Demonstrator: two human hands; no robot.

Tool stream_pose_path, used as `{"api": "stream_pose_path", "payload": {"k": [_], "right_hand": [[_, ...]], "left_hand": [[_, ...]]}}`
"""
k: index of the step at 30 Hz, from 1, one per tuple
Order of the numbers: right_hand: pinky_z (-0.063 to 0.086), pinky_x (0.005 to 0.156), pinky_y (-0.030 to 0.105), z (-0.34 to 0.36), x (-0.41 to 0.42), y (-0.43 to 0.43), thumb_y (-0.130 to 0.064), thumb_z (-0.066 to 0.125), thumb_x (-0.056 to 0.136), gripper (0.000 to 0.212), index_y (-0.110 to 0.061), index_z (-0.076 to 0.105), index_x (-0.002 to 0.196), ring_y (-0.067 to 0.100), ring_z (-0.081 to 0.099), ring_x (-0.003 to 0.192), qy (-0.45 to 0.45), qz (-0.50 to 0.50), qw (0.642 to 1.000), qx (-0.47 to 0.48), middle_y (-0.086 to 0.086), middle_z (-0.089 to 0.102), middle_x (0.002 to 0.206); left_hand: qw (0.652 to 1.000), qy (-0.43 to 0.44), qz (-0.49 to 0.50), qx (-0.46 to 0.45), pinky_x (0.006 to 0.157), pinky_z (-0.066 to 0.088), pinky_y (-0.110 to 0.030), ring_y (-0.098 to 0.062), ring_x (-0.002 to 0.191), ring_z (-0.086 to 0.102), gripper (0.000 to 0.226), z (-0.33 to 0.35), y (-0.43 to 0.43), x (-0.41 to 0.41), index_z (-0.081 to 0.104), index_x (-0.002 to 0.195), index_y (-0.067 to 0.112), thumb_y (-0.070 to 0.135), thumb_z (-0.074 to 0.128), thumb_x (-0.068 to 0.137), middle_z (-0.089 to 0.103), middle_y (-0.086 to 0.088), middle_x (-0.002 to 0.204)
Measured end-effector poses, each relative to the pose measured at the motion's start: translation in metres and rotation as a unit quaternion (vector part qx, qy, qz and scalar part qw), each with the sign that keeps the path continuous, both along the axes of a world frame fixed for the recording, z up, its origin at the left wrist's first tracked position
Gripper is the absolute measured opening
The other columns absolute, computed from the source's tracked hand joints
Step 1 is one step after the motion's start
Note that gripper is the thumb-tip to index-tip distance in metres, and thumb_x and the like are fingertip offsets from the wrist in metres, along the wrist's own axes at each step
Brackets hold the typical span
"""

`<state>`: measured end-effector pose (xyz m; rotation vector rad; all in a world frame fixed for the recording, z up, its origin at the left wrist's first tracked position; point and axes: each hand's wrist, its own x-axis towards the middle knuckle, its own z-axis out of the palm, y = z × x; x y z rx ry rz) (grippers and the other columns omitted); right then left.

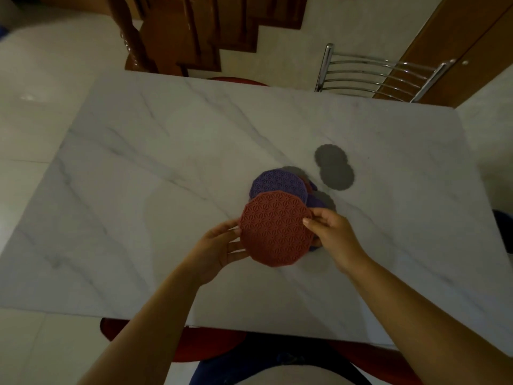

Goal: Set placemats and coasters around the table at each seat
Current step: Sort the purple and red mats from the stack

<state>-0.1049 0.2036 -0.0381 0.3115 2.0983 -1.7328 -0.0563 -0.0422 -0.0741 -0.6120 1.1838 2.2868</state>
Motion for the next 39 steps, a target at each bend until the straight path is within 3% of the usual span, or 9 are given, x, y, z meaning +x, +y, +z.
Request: {"api": "stream_pose_path", "payload": {"k": [6, 11, 14, 16, 18, 22, 30, 35, 39], "right_hand": [[0.054, 0.055, 0.022, -0.007, -0.003, 0.002, -0.009, 0.059, 0.088, 0.016, -0.022, 0.067, 0.088, 0.007, 0.069, 0.070, -0.031, -0.015, 0.999, -0.014, -0.005, 0.071, 0.078], [0.056, 0.076, 0.031, -0.020, -0.021, 0.004, -0.022, 0.062, 0.088, 0.011, -0.022, 0.066, 0.098, 0.020, 0.066, 0.095, -0.106, 0.015, 0.994, 0.006, 0.005, 0.068, 0.105], [0.050, 0.090, 0.036, -0.030, -0.052, -0.002, -0.023, 0.063, 0.086, 0.029, -0.015, 0.059, 0.114, 0.023, 0.059, 0.109, -0.038, 0.016, 0.989, 0.140, 0.004, 0.059, 0.120], [0.045, 0.096, 0.040, -0.034, -0.074, -0.009, -0.031, 0.067, 0.082, 0.050, -0.013, 0.053, 0.126, 0.027, 0.052, 0.118, 0.033, 0.065, 0.950, 0.304, 0.008, 0.055, 0.129], [0.037, 0.104, 0.044, -0.039, -0.088, -0.015, -0.047, 0.066, 0.078, 0.077, -0.015, 0.036, 0.141, 0.032, 0.034, 0.133, 0.017, 0.122, 0.897, 0.425, 0.011, 0.036, 0.146], [0.025, 0.110, 0.049, -0.049, -0.095, -0.033, -0.063, 0.063, 0.073, 0.100, -0.015, 0.016, 0.147, 0.033, 0.014, 0.140, -0.040, 0.192, 0.844, 0.499, 0.009, 0.013, 0.154], [0.031, 0.108, 0.046, -0.050, -0.088, -0.044, -0.041, 0.077, 0.070, 0.083, -0.012, 0.034, 0.135, 0.031, 0.028, 0.134, 0.069, 0.119, 0.861, 0.490, 0.010, 0.033, 0.143], [0.045, 0.070, 0.033, -0.036, -0.084, -0.036, -0.016, 0.066, 0.080, 0.033, -0.011, 0.049, 0.108, 0.026, 0.058, 0.093, 0.061, -0.002, 0.942, 0.331, 0.007, 0.060, 0.108], [0.050, 0.084, 0.038, -0.013, -0.088, -0.008, -0.007, 0.062, 0.083, 0.026, -0.006, 0.057, 0.108, 0.028, 0.063, 0.097, 0.083, -0.057, 0.968, 0.230, 0.013, 0.067, 0.106]], "left_hand": [[0.999, 0.009, 0.007, -0.043, 0.062, 0.060, -0.033, -0.018, 0.072, 0.072, 0.025, 0.000, 0.003, -0.002, 0.065, 0.107, 0.015, 0.003, 0.049, 0.093, 0.075, -0.002, 0.084], [0.998, 0.007, 0.026, -0.064, 0.062, 0.060, -0.033, -0.017, 0.069, 0.070, 0.024, -0.005, 0.002, -0.004, 0.064, 0.106, 0.017, 0.004, 0.048, 0.094, 0.072, -0.002, 0.082], [0.996, -0.004, 0.049, -0.074, 0.065, 0.061, -0.035, -0.018, 0.071, 0.070, 0.023, -0.011, -0.003, -0.003, 0.065, 0.106, 0.018, 0.005, 0.048, 0.095, 0.070, -0.003, 0.086], [0.995, -0.010, 0.055, -0.081, 0.068, 0.061, -0.035, -0.018, 0.071, 0.069, 0.024, -0.015, -0.007, -0.002, 0.064, 0.105, 0.018, 0.005, 0.047, 0.096, 0.068, -0.005, 0.090], [0.994, -0.017, 0.058, -0.090, 0.068, 0.061, -0.035, -0.017, 0.070, 0.070, 0.024, -0.017, -0.010, -0.002, 0.063, 0.105, 0.018, 0.004, 0.046, 0.096, 0.067, -0.006, 0.091], [0.992, -0.024, 0.072, -0.100, 0.070, 0.060, -0.037, -0.016, 0.069, 0.070, 0.025, -0.020, -0.016, -0.005, 0.063, 0.104, 0.019, 0.003, 0.045, 0.096, 0.068, -0.003, 0.088], [0.989, -0.034, 0.099, -0.102, 0.063, 0.061, -0.031, -0.014, 0.066, 0.070, 0.025, -0.019, -0.022, -0.004, 0.062, 0.102, 0.020, 0.003, 0.045, 0.096, 0.065, -0.005, 0.089], [0.990, -0.033, 0.091, -0.103, 0.066, 0.060, -0.033, -0.014, 0.066, 0.069, 0.024, -0.017, -0.021, -0.005, 0.062, 0.102, 0.021, 0.004, 0.045, 0.096, 0.064, -0.004, 0.089], [0.990, -0.031, 0.091, -0.104, 0.067, 0.060, -0.034, -0.014, 0.068, 0.069, 0.026, -0.016, -0.020, -0.007, 0.063, 0.101, 0.021, 0.003, 0.046, 0.095, 0.066, -0.003, 0.087]]}}
